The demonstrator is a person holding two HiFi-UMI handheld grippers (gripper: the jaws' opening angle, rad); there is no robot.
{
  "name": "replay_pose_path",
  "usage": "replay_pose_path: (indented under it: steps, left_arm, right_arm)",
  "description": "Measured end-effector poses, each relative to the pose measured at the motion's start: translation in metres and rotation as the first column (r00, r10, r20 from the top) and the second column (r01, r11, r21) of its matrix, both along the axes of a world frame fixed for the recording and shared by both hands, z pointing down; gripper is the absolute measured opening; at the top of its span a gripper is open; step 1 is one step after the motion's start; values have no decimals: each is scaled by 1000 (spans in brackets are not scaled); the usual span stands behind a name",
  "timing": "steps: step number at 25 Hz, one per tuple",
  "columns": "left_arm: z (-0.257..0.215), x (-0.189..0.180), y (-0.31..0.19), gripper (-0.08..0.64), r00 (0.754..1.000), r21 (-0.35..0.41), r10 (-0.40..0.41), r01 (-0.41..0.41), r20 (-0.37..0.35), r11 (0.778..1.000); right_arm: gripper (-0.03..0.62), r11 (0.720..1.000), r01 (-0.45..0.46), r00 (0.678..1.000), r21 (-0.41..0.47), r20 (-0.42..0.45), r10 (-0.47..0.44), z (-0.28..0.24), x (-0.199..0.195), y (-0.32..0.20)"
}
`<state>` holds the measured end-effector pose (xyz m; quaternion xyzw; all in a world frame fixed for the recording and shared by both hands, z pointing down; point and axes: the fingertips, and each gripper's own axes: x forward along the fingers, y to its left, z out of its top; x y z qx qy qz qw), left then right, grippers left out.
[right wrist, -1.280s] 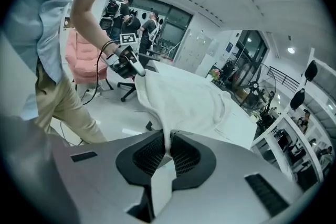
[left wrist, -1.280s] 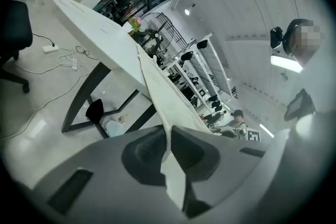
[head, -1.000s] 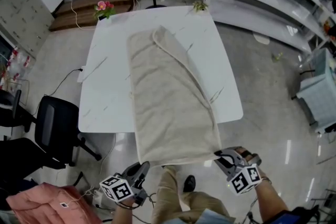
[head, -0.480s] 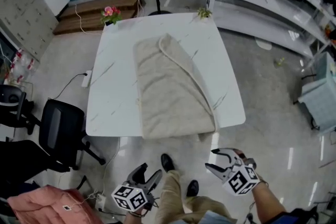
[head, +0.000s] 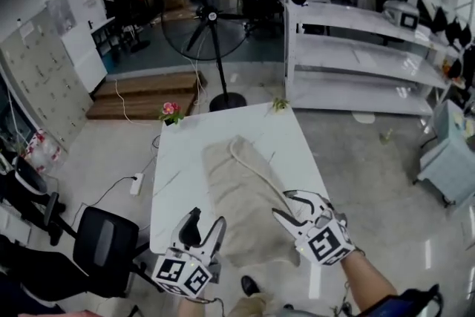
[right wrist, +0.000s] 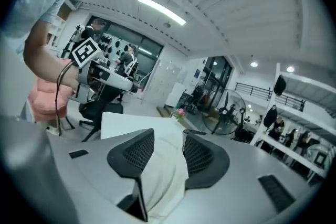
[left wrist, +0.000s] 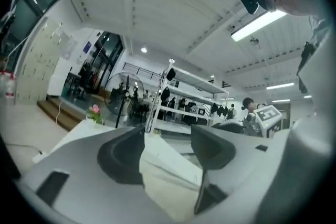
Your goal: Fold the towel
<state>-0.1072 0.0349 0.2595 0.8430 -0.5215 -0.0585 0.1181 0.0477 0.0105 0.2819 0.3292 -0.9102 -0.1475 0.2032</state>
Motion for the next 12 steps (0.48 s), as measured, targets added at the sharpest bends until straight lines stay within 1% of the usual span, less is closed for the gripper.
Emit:
replay_pose_path:
  steps: [2, 3, 4, 6, 7, 10, 12]
  left_arm:
    - [-34, -5, -27, 257, 999, 79, -24, 22, 30, 997]
    - [-45, -10, -39, 224, 998, 104, -47, 43, 43, 994]
    - [-54, -15, -50, 167, 996, 122, -74, 67, 50, 990]
    - [-62, -29, -67, 77, 992, 143, -120, 112, 49, 983]
    - [-63, -35, -76, 47, 989, 143, -137, 129, 49, 981]
    - [-57, -47, -100, 34, 983, 102, -171, 164, 64, 981]
    - [-38, -49, -113, 34, 981, 66, -178, 173, 75, 983]
  right_arm:
    - [180, 997, -39, 999, 60, 11, 38, -28, -5, -30]
    - [179, 996, -52, 999, 79, 17, 51, -39, -9, -42]
    - [179, 994, -60, 998, 94, 21, 58, -49, -13, -53]
    - [179, 992, -61, 998, 110, 28, 58, -62, -24, -70]
    - [179, 992, -58, 998, 109, 30, 55, -64, -31, -79]
    - [179, 996, -40, 999, 78, 23, 39, -55, -49, -110]
    - [179, 999, -29, 1000, 38, 13, 28, -33, -60, -133]
